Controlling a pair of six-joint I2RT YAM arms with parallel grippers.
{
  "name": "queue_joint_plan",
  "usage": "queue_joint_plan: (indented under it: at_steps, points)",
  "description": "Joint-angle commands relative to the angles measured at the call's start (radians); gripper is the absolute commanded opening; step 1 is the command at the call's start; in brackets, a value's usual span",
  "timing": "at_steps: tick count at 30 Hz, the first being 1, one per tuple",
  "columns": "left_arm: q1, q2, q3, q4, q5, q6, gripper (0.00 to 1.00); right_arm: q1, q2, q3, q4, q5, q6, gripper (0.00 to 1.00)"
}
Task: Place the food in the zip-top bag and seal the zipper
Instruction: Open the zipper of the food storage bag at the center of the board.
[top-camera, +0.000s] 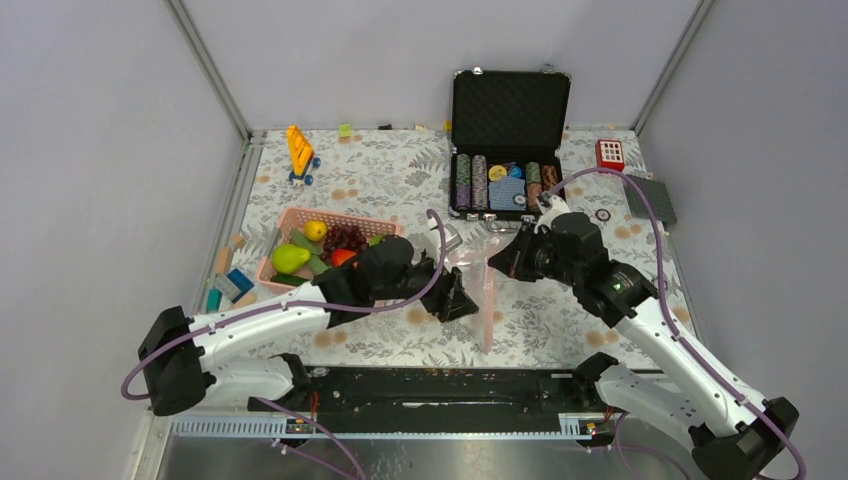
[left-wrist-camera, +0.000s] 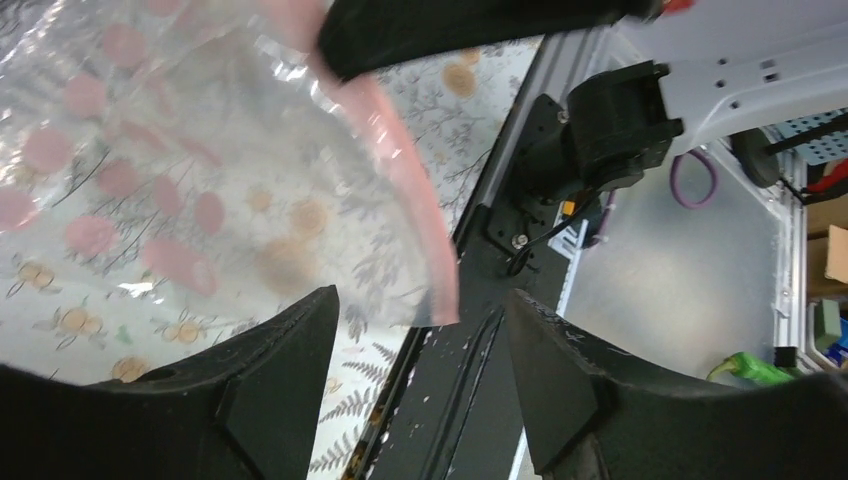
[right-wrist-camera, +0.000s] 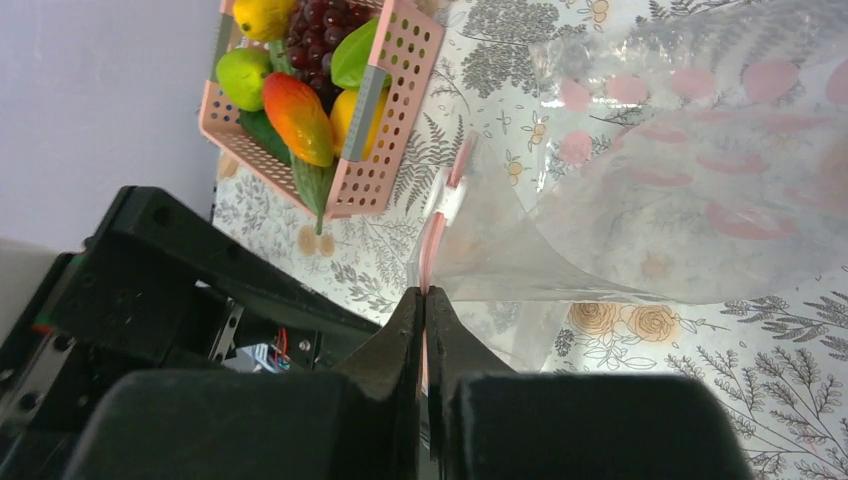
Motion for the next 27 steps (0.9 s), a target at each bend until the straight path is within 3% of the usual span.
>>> queue_joint_plan:
  at_steps: [1,10,17,21,25,26,27]
  points:
    - [-0.021,0.065,0.099,0.089,0.058,-0.036,0.63,0.077,0.021,0.056,0.003,0.195,0.054,0.00]
    - [-0.047,0.145,0.161,-0.005,-0.156,-0.079,0.62,0.150,0.023,0.053,0.031,0.359,0.140,0.00]
    - [-0.077,0.196,0.198,-0.079,-0.217,-0.064,0.52,0.174,0.026,0.057,0.026,0.401,0.166,0.00]
    - [-0.082,0.190,0.193,-0.082,-0.224,-0.061,0.29,0.176,0.030,0.062,0.014,0.417,0.159,0.00]
    - [-0.083,0.176,0.181,-0.079,-0.217,-0.063,0.00,0.177,0.023,0.063,0.017,0.404,0.077,0.00]
    - [-0.082,0.175,0.178,-0.076,-0.217,-0.067,0.00,0.177,0.016,0.059,0.027,0.391,0.049,0.00]
    - [-0.082,0.173,0.173,-0.069,-0.213,-0.071,0.00,0.177,0.006,0.054,0.035,0.379,0.015,0.08]
